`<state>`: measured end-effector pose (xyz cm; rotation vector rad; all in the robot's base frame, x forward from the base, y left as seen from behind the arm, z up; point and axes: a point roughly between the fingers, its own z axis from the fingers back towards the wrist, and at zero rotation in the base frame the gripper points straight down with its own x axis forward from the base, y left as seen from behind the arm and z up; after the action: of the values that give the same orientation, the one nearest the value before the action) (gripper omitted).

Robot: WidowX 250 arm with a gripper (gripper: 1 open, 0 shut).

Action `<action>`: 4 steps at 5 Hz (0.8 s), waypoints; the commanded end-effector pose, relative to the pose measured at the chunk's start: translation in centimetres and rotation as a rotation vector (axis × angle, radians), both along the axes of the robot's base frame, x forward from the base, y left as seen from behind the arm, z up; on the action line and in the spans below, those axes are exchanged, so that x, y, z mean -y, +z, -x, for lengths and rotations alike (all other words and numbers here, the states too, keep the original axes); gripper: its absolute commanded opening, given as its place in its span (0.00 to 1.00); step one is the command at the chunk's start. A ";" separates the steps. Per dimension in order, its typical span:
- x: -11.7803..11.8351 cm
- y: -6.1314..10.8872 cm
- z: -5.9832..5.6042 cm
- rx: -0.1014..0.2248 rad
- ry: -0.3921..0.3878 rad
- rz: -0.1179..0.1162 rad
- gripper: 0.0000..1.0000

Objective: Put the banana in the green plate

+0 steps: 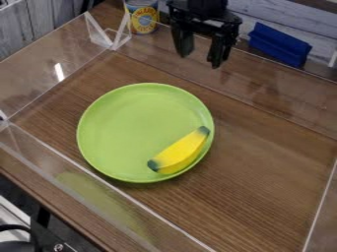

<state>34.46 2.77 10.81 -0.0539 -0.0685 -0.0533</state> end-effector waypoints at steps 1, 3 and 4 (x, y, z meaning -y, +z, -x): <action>-0.4 1.4 -0.9 0.056 0.008 -0.010 1.00; -0.4 1.3 -1.0 0.060 0.012 -0.013 1.00; -0.3 1.3 -1.0 0.064 0.015 -0.014 1.00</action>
<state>34.74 2.90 10.61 -0.0467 -0.0794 -0.0394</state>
